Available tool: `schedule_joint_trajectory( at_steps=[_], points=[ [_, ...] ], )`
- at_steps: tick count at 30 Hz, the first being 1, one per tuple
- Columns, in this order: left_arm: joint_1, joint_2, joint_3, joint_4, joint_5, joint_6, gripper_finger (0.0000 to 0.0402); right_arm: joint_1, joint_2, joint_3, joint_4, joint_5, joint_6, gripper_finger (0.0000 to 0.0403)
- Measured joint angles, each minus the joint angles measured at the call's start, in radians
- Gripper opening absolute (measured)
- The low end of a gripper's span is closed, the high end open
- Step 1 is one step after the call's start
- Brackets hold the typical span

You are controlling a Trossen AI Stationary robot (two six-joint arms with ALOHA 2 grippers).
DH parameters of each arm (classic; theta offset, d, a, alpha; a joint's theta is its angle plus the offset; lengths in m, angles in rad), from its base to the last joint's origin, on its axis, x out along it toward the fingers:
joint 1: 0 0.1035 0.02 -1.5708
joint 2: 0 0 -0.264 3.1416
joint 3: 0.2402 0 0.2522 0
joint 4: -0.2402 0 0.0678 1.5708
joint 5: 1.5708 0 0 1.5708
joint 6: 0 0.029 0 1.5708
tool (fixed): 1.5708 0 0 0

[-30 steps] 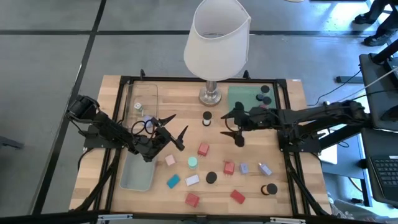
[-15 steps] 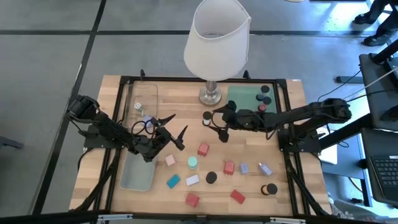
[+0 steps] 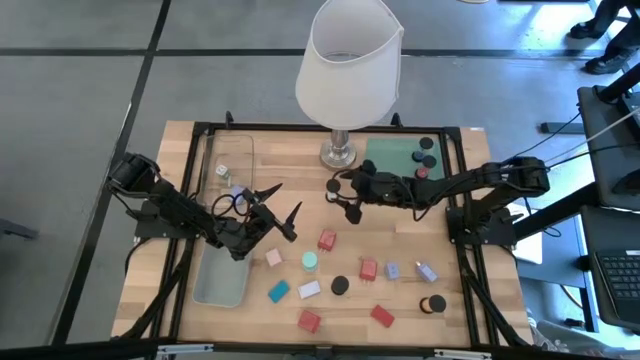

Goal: Pick & Place Office items
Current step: Put the white hourglass into the green bin

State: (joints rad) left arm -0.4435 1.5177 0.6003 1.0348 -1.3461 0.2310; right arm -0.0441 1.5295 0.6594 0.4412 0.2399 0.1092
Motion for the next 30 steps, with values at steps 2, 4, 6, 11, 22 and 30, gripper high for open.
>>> schedule_joint_trajectory(
  at_steps=[2,4,6,11,22,30],
  points=[
    [0.0,0.0,0.0,0.0,0.0,0.0,0.034,-0.001,0.0,0.0,0.002,-0.015,0.011,0.0384],
    [0.0,0.0,0.0,0.0,0.0,0.0,0.034,-0.001,0.0,0.0,0.001,-0.021,0.014,0.0384],
    [0.0,0.0,0.0,0.0,0.0,0.0,0.034,-0.001,0.0,0.0,0.002,-0.021,0.014,0.0384],
    [0.0,0.0,0.0,0.0,0.0,0.0,0.034,-0.001,0.0,0.0,0.002,-0.023,0.026,0.0384],
    [0.0,0.0,0.0,0.0,0.0,0.0,0.034,-0.003,0.017,0.001,0.046,0.034,0.126,0.0384],
    [0.0,0.0,0.001,0.0,0.0,0.0,0.034,-0.014,0.104,0.003,0.109,0.11,0.198,0.0384]
  ],
)
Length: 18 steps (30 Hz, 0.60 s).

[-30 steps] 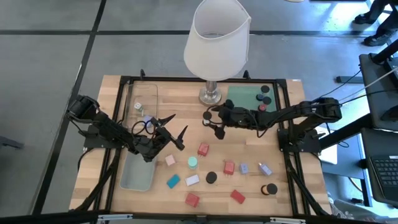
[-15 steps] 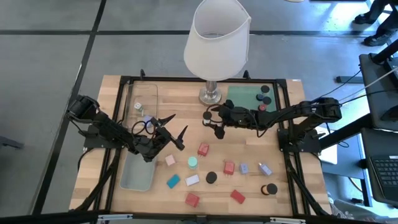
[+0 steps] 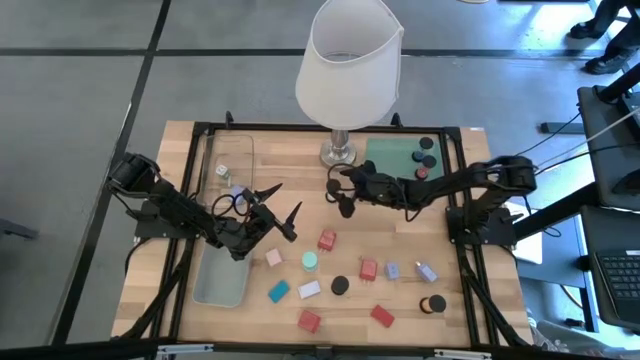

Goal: Pick & Place Office items
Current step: Put the white hourglass into the green bin

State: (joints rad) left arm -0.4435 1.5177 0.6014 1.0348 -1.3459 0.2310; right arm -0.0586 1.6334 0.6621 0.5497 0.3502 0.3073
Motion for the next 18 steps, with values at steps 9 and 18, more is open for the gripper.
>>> schedule_joint_trajectory(
  at_steps=[9,18],
  points=[
    [0.0,0.0,0.0,-0.015,-0.003,0.0,0.034,0.001,0.013,0.036,-0.001,-0.04,-0.053,0.0384],
    [0.0,0.0,0.0,-0.015,-0.003,0.0,0.034,0.001,0.013,0.036,-0.032,-0.026,-0.073,0.0384]
  ],
)
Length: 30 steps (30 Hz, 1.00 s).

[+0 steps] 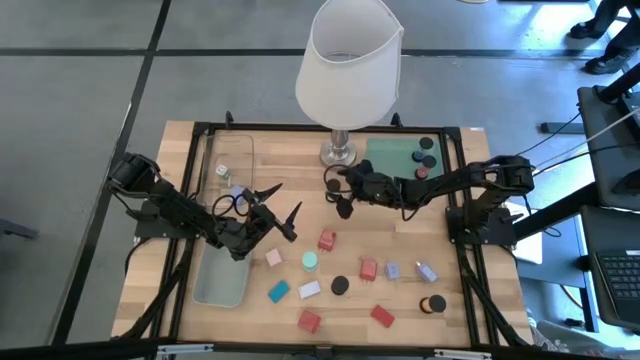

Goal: Pick & Place Office items
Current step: Put the white hourglass into the green bin

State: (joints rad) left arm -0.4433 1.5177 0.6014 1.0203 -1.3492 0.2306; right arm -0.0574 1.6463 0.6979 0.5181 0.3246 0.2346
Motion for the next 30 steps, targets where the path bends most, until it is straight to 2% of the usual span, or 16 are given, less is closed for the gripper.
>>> schedule_joint_trajectory(
  at_steps=[12,21,30],
  points=[
    [0.0,0.0,0.0,0.0,-0.001,0.0,0.034,-0.001,0.065,0.001,0.042,0.0,-0.005,0.0384],
    [0.0,0.0,0.0,0.0,-0.001,0.0,0.034,-0.001,0.066,0.001,0.043,0.008,-0.033,0.0383],
    [0.0,0.0,0.0,0.0,-0.001,0.0,0.034,-0.001,0.066,0.001,0.041,0.024,-0.034,0.0335]
  ],
)
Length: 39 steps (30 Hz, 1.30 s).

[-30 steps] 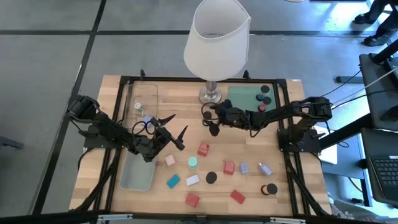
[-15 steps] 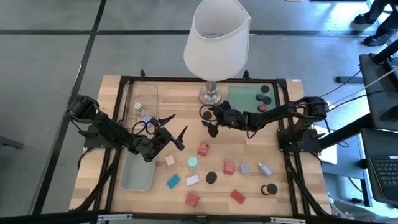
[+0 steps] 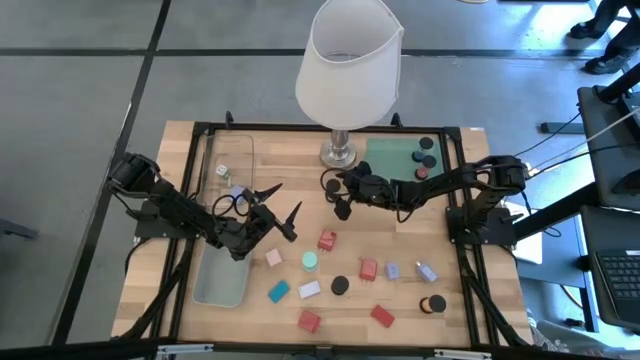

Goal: Pick & Place Office items
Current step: Put the white hourglass into the green bin

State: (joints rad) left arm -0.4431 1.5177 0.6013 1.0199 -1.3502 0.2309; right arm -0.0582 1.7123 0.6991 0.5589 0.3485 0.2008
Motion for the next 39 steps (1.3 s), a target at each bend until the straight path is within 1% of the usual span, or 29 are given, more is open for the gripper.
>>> schedule_joint_trajectory(
  at_steps=[15,19,24,34,36,39],
  points=[
    [0.0,0.0,0.0,0.0,0.0,0.0,0.034,0.0,0.0,0.0,-0.013,0.0,0.001,0.0214],
    [0.0,0.0,0.0,0.0,0.0,0.0,0.034,0.0,0.0,0.0,-0.013,0.0,0.001,0.0211],
    [0.0,0.0,0.0,0.0,0.0,0.0,0.034,0.0,0.0,0.0,-0.009,0.0,0.0,0.0221],
    [0.0,0.0,0.0,0.0,0.0,0.0,0.034,0.0,-0.007,-0.001,-0.002,0.003,0.0,0.0214],
    [0.0,0.0,0.0,0.0,0.0,0.0,0.034,0.0,-0.021,-0.001,-0.001,0.002,0.0,0.0214],
    [0.0,0.0,0.0,0.0,0.0,0.0,0.034,0.0,-0.075,-0.001,-0.027,0.003,-0.006,0.0214]
  ],
)
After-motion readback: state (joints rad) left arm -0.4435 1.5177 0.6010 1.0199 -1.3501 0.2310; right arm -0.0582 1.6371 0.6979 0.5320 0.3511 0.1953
